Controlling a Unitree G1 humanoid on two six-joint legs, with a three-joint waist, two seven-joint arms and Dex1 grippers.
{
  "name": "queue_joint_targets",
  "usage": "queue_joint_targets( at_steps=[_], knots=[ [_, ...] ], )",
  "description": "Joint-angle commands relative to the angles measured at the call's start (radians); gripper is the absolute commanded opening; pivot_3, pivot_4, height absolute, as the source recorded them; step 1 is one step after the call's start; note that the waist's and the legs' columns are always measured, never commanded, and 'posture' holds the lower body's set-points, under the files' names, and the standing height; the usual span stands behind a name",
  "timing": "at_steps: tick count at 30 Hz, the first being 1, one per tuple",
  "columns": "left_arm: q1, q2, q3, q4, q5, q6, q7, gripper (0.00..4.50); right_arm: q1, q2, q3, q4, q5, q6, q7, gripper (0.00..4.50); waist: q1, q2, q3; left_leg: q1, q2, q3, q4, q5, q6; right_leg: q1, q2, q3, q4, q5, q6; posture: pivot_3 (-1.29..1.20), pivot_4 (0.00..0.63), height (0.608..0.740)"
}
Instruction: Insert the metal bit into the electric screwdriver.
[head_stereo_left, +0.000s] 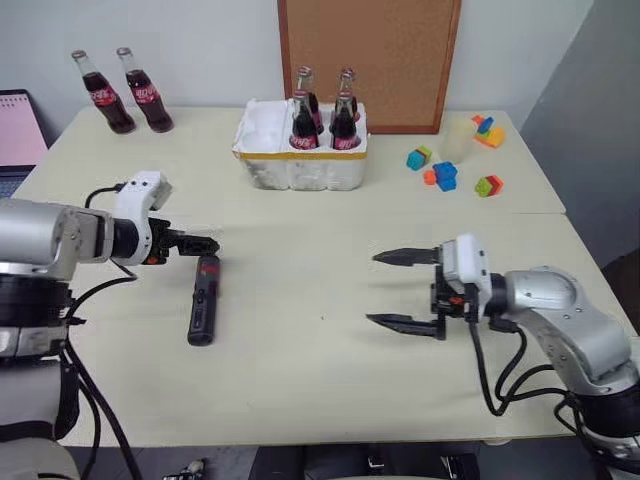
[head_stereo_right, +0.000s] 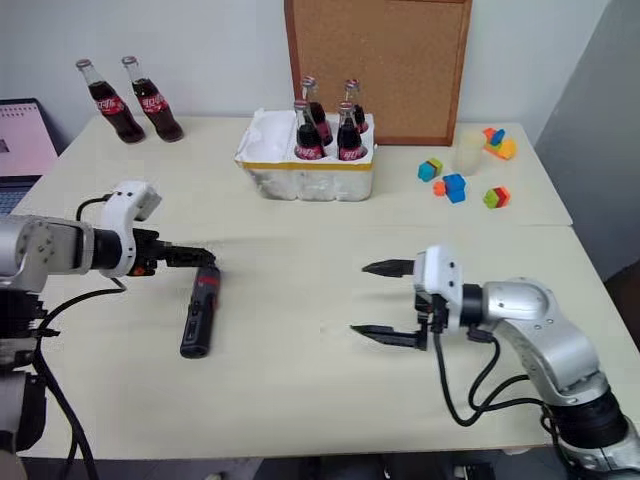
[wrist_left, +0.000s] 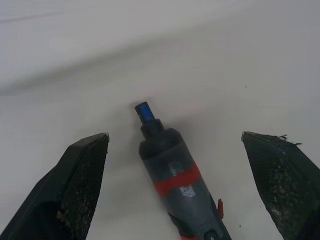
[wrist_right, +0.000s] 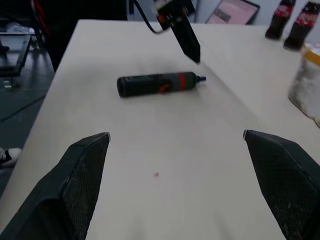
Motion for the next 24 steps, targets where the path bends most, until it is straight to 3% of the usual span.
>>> queue_joint_targets(
  at_steps=[1,9,21,24],
  knots=[
    [-0.066,-0.015,-0.047,0.074,0.044,0.019,0.003,4.45,-0.015,0.033,0.031,-0.064,-0.013,0.006,-0.045,4.5,0.001,0.0,0.0,-0.003,0.0,-0.001,0.001,0.0,0.0,-0.003,0.0,-0.001,0.0,0.0,0.0,0.0,0.15,0.74],
    [-0.175,-0.097,-0.138,0.224,0.121,0.003,0.003,4.45,0.009,0.076,0.086,-0.104,-0.033,0.013,-0.099,4.5,0.003,0.0,0.0,-0.009,0.0,-0.001,0.003,0.0,0.0,-0.007,-0.002,-0.001,0.002,0.003,-0.005,0.0,0.15,0.74],
    [-0.173,-0.144,-0.162,0.326,0.192,-0.034,0.001,4.45,0.026,0.064,0.094,-0.118,-0.041,0.004,-0.112,4.5,0.001,0.0,0.0,-0.008,0.0,-0.001,0.003,0.0,0.0,-0.007,-0.002,-0.001,0.004,0.003,-0.005,0.0,0.15,0.74],
    [-0.168,-0.158,-0.166,0.346,0.206,-0.047,-0.001,4.01,0.032,0.06,0.092,-0.124,-0.04,0.002,-0.113,4.5,0.001,0.0,0.0,-0.006,-0.001,-0.001,0.004,0.0,0.0,-0.007,-0.002,-0.001,0.007,0.003,-0.004,0.0,0.15,0.74]
  ],
)
